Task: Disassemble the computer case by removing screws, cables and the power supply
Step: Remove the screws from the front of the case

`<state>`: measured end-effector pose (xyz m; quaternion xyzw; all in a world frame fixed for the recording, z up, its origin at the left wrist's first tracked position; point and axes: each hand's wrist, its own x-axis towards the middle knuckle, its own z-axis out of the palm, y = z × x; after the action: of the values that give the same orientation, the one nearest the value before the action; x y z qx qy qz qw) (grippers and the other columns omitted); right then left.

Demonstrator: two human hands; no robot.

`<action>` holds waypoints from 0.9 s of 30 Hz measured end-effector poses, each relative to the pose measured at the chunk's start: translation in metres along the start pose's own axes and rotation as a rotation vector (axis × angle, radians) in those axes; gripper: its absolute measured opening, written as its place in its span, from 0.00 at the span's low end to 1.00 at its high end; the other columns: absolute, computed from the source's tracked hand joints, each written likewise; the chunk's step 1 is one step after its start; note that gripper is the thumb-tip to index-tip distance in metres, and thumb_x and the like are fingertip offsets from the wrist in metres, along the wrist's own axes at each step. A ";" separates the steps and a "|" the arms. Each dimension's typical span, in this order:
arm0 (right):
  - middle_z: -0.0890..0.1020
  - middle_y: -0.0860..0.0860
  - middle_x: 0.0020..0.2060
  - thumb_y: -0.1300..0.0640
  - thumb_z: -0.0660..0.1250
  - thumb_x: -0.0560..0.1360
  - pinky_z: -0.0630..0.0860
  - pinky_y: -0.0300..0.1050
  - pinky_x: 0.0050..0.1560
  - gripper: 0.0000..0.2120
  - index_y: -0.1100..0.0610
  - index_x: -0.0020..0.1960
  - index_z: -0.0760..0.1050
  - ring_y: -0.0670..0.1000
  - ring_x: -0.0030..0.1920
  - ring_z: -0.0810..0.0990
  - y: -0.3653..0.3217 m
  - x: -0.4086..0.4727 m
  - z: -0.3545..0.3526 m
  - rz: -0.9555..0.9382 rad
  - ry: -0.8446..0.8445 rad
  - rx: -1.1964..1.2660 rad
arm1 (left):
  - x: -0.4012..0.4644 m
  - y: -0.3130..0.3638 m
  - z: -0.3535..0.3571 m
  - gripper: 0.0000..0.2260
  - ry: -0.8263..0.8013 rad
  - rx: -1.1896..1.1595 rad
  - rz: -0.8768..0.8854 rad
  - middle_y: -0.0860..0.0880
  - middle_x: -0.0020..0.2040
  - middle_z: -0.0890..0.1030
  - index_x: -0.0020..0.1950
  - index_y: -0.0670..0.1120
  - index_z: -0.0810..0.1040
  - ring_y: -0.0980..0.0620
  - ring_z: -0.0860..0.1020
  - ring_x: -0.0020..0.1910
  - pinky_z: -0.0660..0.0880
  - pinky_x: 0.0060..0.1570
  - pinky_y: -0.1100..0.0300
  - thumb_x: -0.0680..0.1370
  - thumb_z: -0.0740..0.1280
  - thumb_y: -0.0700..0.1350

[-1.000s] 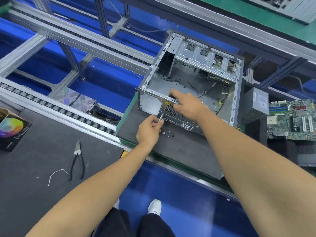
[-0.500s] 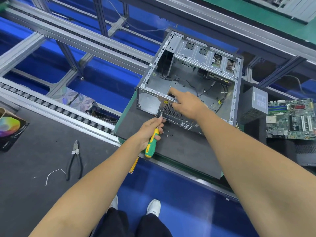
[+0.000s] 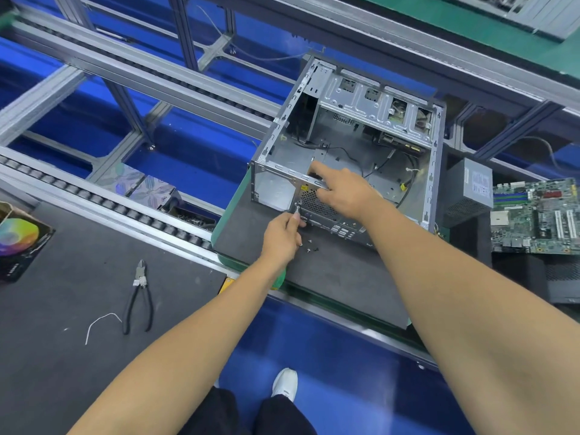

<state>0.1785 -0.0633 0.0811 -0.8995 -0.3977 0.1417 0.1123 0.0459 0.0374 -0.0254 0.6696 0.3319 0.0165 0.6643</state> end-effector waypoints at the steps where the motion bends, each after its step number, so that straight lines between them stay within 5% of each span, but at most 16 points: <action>1: 0.73 0.52 0.31 0.55 0.60 0.76 0.62 0.47 0.31 0.12 0.45 0.57 0.64 0.54 0.31 0.72 0.000 0.000 0.000 -0.001 -0.002 -0.003 | 0.004 0.002 -0.006 0.16 -0.099 -0.136 -0.097 0.51 0.29 0.72 0.50 0.46 0.80 0.53 0.67 0.26 0.65 0.25 0.62 0.86 0.59 0.55; 5: 0.72 0.52 0.30 0.56 0.60 0.76 0.62 0.47 0.31 0.13 0.46 0.58 0.64 0.54 0.31 0.72 -0.001 0.000 -0.001 -0.002 -0.006 -0.006 | 0.015 0.010 -0.033 0.16 -0.411 -0.432 -0.419 0.51 0.34 0.70 0.60 0.46 0.79 0.59 0.60 0.26 0.60 0.20 0.67 0.85 0.61 0.56; 10: 0.73 0.52 0.30 0.55 0.60 0.75 0.63 0.46 0.31 0.13 0.45 0.58 0.64 0.54 0.31 0.72 0.000 0.000 0.000 0.000 -0.004 0.004 | 0.006 0.003 -0.020 0.14 -0.209 -0.352 -0.190 0.47 0.41 0.74 0.51 0.46 0.68 0.56 0.70 0.28 0.63 0.20 0.64 0.80 0.72 0.49; 15: 0.72 0.52 0.29 0.54 0.59 0.73 0.62 0.46 0.31 0.14 0.44 0.57 0.64 0.54 0.31 0.72 0.000 0.001 0.001 0.013 0.003 0.011 | 0.003 -0.001 -0.012 0.12 0.034 -0.148 0.002 0.47 0.33 0.76 0.44 0.44 0.72 0.54 0.77 0.25 0.81 0.28 0.54 0.79 0.73 0.47; 19: 0.71 0.52 0.29 0.54 0.60 0.74 0.63 0.47 0.31 0.13 0.44 0.56 0.64 0.54 0.30 0.71 0.001 0.001 0.001 0.012 0.000 0.011 | -0.001 0.000 -0.008 0.13 0.114 0.119 0.100 0.52 0.26 0.78 0.42 0.47 0.72 0.51 0.80 0.26 0.79 0.30 0.54 0.81 0.71 0.51; 27: 0.71 0.52 0.29 0.55 0.60 0.76 0.61 0.47 0.30 0.13 0.45 0.58 0.64 0.55 0.30 0.70 0.001 0.002 -0.001 -0.002 -0.020 0.012 | 0.000 0.004 -0.012 0.13 -0.211 -0.658 -0.257 0.49 0.37 0.72 0.41 0.47 0.69 0.60 0.67 0.26 0.64 0.21 0.69 0.82 0.69 0.46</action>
<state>0.1804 -0.0626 0.0811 -0.8969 -0.3989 0.1531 0.1140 0.0419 0.0487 -0.0209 0.3710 0.3202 -0.0305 0.8712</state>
